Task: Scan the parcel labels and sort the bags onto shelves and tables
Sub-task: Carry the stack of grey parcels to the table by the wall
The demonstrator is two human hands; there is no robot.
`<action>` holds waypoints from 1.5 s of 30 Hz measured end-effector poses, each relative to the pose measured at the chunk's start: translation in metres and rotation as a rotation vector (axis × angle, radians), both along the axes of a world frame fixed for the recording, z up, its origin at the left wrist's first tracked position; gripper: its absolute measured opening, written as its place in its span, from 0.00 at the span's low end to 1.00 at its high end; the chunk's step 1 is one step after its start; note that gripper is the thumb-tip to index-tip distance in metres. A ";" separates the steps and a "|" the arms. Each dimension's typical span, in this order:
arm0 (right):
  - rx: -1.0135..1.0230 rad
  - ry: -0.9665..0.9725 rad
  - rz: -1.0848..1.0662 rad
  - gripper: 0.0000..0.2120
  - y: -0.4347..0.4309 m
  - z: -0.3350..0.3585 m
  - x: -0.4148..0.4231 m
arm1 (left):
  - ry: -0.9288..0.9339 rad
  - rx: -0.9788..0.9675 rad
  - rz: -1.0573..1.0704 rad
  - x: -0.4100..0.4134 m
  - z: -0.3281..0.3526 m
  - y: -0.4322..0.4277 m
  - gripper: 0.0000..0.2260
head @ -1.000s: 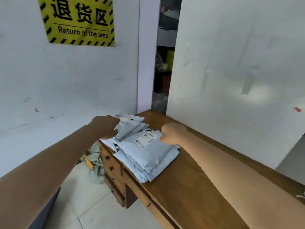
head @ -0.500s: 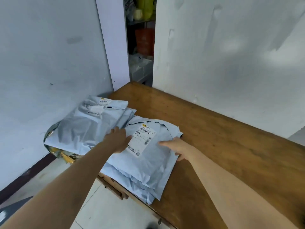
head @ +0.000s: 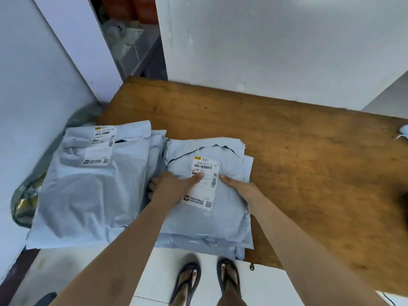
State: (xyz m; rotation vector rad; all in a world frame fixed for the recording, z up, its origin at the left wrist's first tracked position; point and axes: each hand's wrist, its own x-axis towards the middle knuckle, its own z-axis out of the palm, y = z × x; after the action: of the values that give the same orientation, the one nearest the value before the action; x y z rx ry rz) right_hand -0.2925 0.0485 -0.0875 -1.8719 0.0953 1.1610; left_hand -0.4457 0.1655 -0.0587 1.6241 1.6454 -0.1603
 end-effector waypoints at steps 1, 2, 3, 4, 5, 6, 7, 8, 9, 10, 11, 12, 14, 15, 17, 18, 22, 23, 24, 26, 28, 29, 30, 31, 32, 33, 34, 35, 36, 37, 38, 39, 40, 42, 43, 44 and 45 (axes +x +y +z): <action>-0.002 0.007 -0.010 0.51 -0.001 0.002 -0.001 | -0.001 0.017 -0.021 0.000 0.000 -0.002 0.54; -0.011 0.009 -0.019 0.47 -0.003 0.004 -0.003 | -0.018 0.018 -0.026 0.000 -0.001 -0.003 0.53; -0.023 0.016 -0.030 0.47 -0.005 0.004 -0.004 | -0.046 0.007 -0.029 0.000 -0.003 -0.003 0.52; -0.033 0.022 -0.039 0.52 -0.008 0.005 -0.004 | -0.097 -0.030 -0.019 0.000 -0.007 -0.002 0.52; -0.040 0.026 -0.040 0.58 -0.011 0.005 -0.003 | -0.178 -0.075 -0.005 -0.001 -0.012 0.000 0.53; -0.039 0.036 -0.037 0.60 -0.014 0.004 0.000 | -0.270 -0.135 0.028 -0.001 -0.013 0.001 0.52; -0.030 0.057 -0.020 0.60 -0.018 0.004 0.003 | -0.370 -0.193 0.079 -0.001 -0.014 0.003 0.50; -0.027 0.077 -0.010 0.59 -0.022 0.006 0.006 | -0.449 -0.244 0.108 0.000 -0.014 0.002 0.46; -0.028 0.090 -0.007 0.57 -0.027 0.007 0.010 | -0.502 -0.281 0.115 0.003 -0.013 0.001 0.41; -0.035 0.090 -0.013 0.56 -0.034 0.007 0.014 | -0.502 -0.297 0.113 0.007 -0.015 0.000 0.38; -0.037 0.084 -0.021 0.55 -0.043 0.006 0.019 | -0.496 -0.304 0.113 0.011 -0.018 -0.002 0.38; -0.043 0.075 -0.028 0.54 -0.051 0.007 0.025 | -0.488 -0.333 0.104 0.015 -0.019 -0.004 0.39; -0.066 0.054 -0.035 0.52 -0.066 0.007 0.038 | -0.475 -0.434 0.091 0.023 -0.020 -0.010 0.46; -0.062 0.053 -0.039 0.52 -0.072 0.006 0.044 | -0.457 -0.454 0.081 0.026 -0.021 -0.013 0.51; -0.034 0.054 -0.050 0.52 -0.079 0.005 0.049 | -0.307 -0.385 0.000 0.026 -0.025 -0.015 0.61; -0.022 0.051 -0.050 0.52 -0.079 0.004 0.049 | -0.225 -0.329 -0.059 0.025 -0.025 -0.016 0.62; 0.086 0.073 -0.106 0.41 -0.075 -0.001 0.038 | -0.345 -0.453 -0.018 0.021 -0.028 -0.012 0.58; 0.105 0.086 -0.120 0.38 -0.075 -0.003 0.038 | -0.388 -0.454 0.015 0.020 -0.030 -0.011 0.59; 0.120 0.104 -0.129 0.33 -0.077 -0.004 0.038 | -0.419 -0.445 0.048 0.020 -0.031 -0.011 0.59; 0.151 0.154 -0.122 0.22 -0.081 -0.001 0.040 | -0.473 -0.502 0.119 0.019 -0.037 -0.007 0.57; 0.176 0.202 -0.126 0.16 -0.085 0.004 0.039 | -0.528 -0.596 0.113 0.021 -0.030 -0.004 0.48; 0.187 0.204 -0.135 0.16 -0.086 0.006 0.038 | -0.553 -0.636 0.079 0.025 -0.025 -0.004 0.41; 0.198 0.197 -0.146 0.17 -0.088 0.011 0.038 | -0.565 -0.662 0.041 0.031 -0.017 -0.003 0.36; 0.211 0.184 -0.167 0.18 -0.089 0.017 0.038 | -0.578 -0.669 0.003 0.038 -0.008 -0.004 0.33; 0.231 0.166 -0.195 0.19 -0.092 0.024 0.041 | -0.599 -0.664 -0.038 0.048 0.002 -0.004 0.30; 0.262 0.141 -0.223 0.22 -0.095 0.032 0.045 | -0.635 -0.653 -0.090 0.059 0.014 -0.003 0.27; 0.297 0.102 -0.256 0.26 -0.101 0.043 0.053 | -0.676 -0.635 -0.151 0.073 0.029 -0.003 0.25; 0.328 0.054 -0.281 0.30 -0.105 0.056 0.061 | -0.714 -0.602 -0.200 0.086 0.042 -0.003 0.24; 0.351 -0.004 -0.304 0.35 -0.111 0.071 0.071 | -0.748 -0.568 -0.247 0.102 0.057 -0.005 0.24; 0.376 -0.069 -0.333 0.39 -0.120 0.089 0.082 | -0.789 -0.553 -0.303 0.118 0.076 -0.011 0.24; 0.402 -0.129 -0.361 0.44 -0.132 0.108 0.094 | -0.834 -0.547 -0.364 0.134 0.094 -0.020 0.21; 0.430 -0.186 -0.395 0.46 -0.146 0.128 0.104 | -0.883 -0.548 -0.422 0.150 0.113 -0.031 0.20; 0.458 -0.242 -0.424 0.47 -0.163 0.149 0.114 | -0.928 -0.551 -0.475 0.166 0.130 -0.044 0.20; 0.506 -0.338 -0.468 0.46 -0.203 0.188 0.129 | -1.004 -0.555 -0.589 0.197 0.163 -0.073 0.25; 0.522 -0.390 -0.492 0.45 -0.226 0.207 0.134 | -1.038 -0.556 -0.644 0.213 0.178 -0.091 0.27; 0.531 -0.445 -0.520 0.44 -0.249 0.224 0.141 | -1.062 -0.551 -0.697 0.228 0.193 -0.111 0.28; 0.537 -0.496 -0.555 0.43 -0.274 0.241 0.146 | -1.085 -0.548 -0.746 0.242 0.210 -0.133 0.28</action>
State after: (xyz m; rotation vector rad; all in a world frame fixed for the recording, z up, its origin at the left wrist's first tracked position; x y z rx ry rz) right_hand -0.1466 -0.2254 0.1537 -1.4595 0.0168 0.2831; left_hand -0.2042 0.0326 0.1515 1.3882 0.1237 -0.0623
